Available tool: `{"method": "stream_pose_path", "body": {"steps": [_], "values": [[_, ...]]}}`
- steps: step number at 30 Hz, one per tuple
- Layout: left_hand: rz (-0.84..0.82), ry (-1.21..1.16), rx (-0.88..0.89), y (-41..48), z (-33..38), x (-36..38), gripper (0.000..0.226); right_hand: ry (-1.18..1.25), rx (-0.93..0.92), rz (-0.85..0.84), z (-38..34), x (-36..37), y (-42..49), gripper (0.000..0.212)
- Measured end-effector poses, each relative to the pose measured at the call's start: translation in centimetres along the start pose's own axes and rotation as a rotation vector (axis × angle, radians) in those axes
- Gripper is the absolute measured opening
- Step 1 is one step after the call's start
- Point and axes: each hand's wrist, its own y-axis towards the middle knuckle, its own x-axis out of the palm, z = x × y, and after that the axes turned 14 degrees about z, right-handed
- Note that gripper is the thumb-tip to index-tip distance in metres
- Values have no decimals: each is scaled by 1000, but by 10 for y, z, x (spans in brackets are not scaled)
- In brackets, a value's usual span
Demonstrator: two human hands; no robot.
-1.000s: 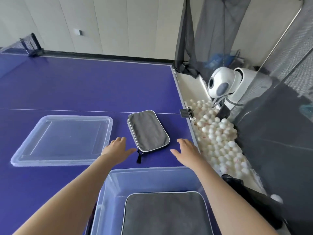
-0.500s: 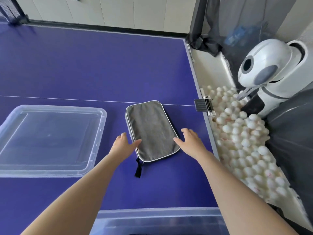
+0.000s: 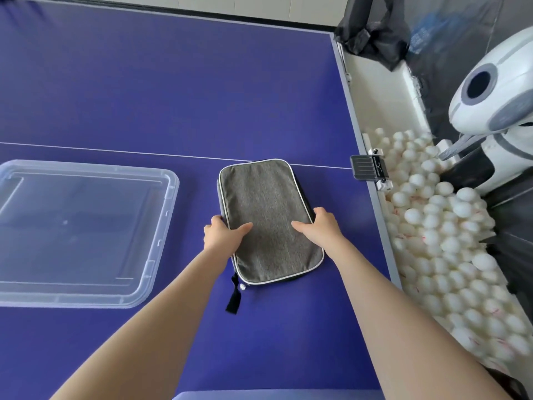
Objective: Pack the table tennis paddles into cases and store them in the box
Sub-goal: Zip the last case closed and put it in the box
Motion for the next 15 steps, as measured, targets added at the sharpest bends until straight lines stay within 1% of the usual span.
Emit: {"method": "stream_pose_path", "body": {"steps": [2,5,7,10,11,15], "values": [[-19,-56,-27,-1,0,-2,65,66,34,-18,0,-1,-2,79],[-38,-151,-55,-7,3,-11,61,200,56,-24,-2,-10,-8,73],[-59,-208,-60,-13,7,-17,58,255,50,-25,-4,-17,-13,64],[-74,-272,-42,-24,15,-30,56,318,30,-18,-12,-31,-26,43],[-73,-287,-29,-28,19,-35,56,333,21,-15,-16,-36,-31,40],[-45,-388,33,-51,32,-58,52,391,-21,-5,-32,-61,-51,42]]}}
